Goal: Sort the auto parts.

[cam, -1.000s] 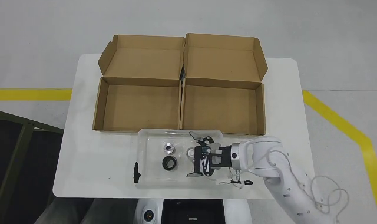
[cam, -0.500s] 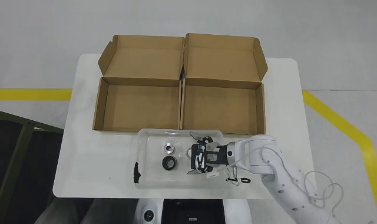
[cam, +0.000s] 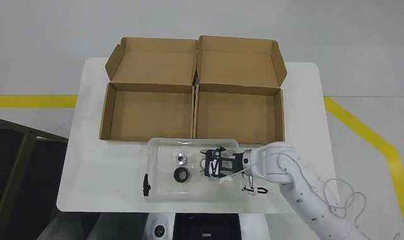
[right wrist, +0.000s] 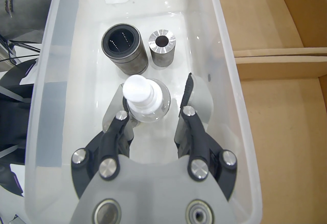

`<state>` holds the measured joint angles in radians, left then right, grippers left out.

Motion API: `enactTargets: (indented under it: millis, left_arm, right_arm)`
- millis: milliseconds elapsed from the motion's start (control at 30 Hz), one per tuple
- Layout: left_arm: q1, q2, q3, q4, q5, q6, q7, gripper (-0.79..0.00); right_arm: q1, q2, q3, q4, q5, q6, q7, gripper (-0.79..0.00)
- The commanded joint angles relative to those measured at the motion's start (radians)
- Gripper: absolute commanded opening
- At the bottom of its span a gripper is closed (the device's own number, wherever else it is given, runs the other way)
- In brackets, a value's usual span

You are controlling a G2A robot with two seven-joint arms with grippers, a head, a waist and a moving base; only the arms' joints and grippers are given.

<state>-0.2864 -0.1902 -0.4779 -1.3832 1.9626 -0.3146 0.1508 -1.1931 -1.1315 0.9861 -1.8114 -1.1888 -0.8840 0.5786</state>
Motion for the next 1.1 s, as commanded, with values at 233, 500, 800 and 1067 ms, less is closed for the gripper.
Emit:
enactTargets:
  millis: [233,500,800,1067]
  left_arm:
    - [0.0,0.0,0.0,0.0,0.0,0.0,0.0,0.0]
    - [0.0,0.0,0.0,0.0,0.0,0.0,0.0,0.0]
    - [0.0,0.0,0.0,0.0,0.0,0.0,0.0,0.0]
    - [0.0,0.0,0.0,0.0,0.0,0.0,0.0,0.0]
  right_arm:
    - [0.008,0.005,-0.007,-0.003,0.025,-0.011,-0.017,-0.785]
    - [0.023,0.012,0.016,-0.035,0.053,-0.03,-0.072,-0.785]
    - [0.019,0.025,0.095,-0.068,0.127,-0.051,-0.181,-0.785]
    - [0.031,0.033,0.145,-0.102,0.159,-0.048,-0.241,-0.785]
